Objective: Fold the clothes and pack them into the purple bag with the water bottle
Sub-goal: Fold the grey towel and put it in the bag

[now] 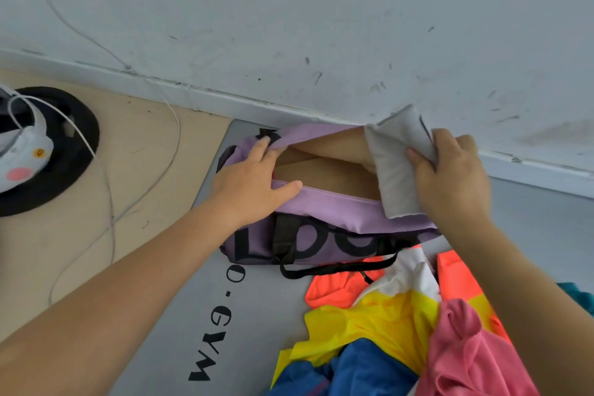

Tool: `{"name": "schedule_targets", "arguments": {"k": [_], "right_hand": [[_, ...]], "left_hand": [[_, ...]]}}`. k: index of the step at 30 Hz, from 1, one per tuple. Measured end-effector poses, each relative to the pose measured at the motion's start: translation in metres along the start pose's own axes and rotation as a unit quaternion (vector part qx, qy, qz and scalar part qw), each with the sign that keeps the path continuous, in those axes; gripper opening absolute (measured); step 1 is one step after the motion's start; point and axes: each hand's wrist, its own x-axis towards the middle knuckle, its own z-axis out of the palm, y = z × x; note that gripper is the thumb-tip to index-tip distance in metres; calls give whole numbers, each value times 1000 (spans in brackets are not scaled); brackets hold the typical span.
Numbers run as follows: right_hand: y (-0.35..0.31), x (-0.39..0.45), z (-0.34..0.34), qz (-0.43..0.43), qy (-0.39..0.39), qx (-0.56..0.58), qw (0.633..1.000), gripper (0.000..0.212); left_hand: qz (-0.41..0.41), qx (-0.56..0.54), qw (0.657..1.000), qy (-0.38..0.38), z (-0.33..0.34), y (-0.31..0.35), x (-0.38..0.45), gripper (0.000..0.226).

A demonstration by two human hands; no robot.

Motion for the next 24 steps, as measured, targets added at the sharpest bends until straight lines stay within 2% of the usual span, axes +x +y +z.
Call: {"name": "schedule_targets", "arguments": {"k": [2, 5, 7, 8, 13, 17, 18, 20, 22, 24], "right_hand": [[-13, 4, 2, -11, 31, 42, 999, 23], [-43, 4, 12, 8, 60, 202, 978, 22], [-66, -6, 23, 25, 38, 320, 946, 20], [-73, -14, 31, 9, 17, 340, 940, 18], [-58, -55, 61, -178, -142, 228, 947, 27], [-28, -66, 62, -286, -218, 133, 923, 24], [-23, -65, 63, -282, -245, 93, 923, 30], [-14, -55, 71, -222, -265, -17, 938, 38], [-11, -41, 75, -124, -199, -115, 965, 48], [-10, -27, 72, -54, -73, -69, 993, 39]], "left_hand": [[3, -74, 997, -19, -3, -3, 5, 86], [15, -156, 987, 25, -8, -9, 9, 78], [26, -166, 985, 43, -10, -12, 9, 66], [32, -171, 984, 43, -9, -14, 9, 64], [49, -278, 959, 29, -3, -15, 4, 58], [-21, -392, 920, -17, -8, -12, 10, 71], [-28, -402, 915, -18, -11, -11, 12, 72], [-10, -362, 932, -15, -14, -8, 10, 73], [29, -249, 968, 1, -8, -7, 2, 74], [56, -135, 989, 13, -1, -9, -9, 77]]}}
